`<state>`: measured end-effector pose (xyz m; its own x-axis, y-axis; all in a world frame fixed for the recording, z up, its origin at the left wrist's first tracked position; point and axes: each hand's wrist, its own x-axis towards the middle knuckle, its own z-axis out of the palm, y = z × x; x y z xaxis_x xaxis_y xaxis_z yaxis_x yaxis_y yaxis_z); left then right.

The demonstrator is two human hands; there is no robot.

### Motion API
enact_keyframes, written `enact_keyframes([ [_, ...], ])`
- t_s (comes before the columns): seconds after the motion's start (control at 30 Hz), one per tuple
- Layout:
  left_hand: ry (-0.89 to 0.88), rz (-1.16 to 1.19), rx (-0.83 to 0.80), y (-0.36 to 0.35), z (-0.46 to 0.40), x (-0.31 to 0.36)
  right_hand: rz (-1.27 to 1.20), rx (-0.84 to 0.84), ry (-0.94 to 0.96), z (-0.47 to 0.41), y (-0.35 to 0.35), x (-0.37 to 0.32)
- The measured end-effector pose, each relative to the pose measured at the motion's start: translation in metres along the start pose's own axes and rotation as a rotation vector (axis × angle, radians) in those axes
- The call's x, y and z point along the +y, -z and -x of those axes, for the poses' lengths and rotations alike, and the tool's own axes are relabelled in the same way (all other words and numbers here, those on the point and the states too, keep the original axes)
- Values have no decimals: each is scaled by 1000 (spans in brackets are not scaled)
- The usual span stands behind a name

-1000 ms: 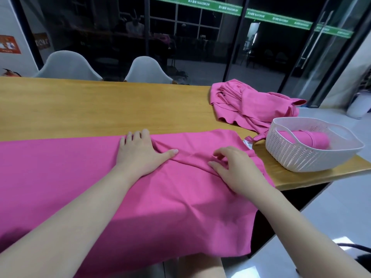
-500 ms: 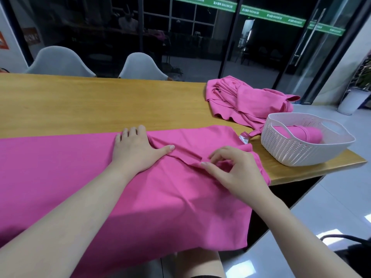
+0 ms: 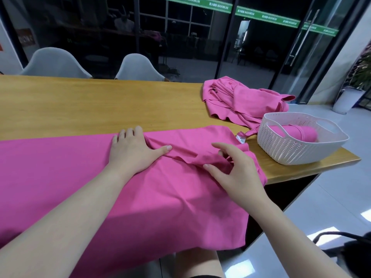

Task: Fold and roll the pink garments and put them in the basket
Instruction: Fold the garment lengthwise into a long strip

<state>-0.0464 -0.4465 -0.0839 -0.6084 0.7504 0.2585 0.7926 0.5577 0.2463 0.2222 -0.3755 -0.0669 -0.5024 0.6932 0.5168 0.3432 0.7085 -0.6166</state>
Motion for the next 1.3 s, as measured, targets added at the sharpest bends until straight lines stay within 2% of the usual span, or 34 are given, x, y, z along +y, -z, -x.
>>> enact_keyframes([
  [0.23,6,5,-6,0,1,1,-127,17,-199,-2,3,10],
  [0.4,10,4,-19,1,0,0,-113,-77,-233,-7,4,13],
  [0.67,2,4,-19,3,1,2,-253,121,-198,-40,4,20],
  [0.8,16,21,-25,2,1,1,-62,158,-179,-89,3,46],
  [0.9,7,43,-32,0,-2,-3,79,176,-233,-115,0,72],
  [1.13,-39,-7,-169,1,-2,-1,401,-45,-327,-138,-10,99],
  [1.3,-77,-90,-287,3,-7,-2,546,-25,-301,-137,-18,106],
])
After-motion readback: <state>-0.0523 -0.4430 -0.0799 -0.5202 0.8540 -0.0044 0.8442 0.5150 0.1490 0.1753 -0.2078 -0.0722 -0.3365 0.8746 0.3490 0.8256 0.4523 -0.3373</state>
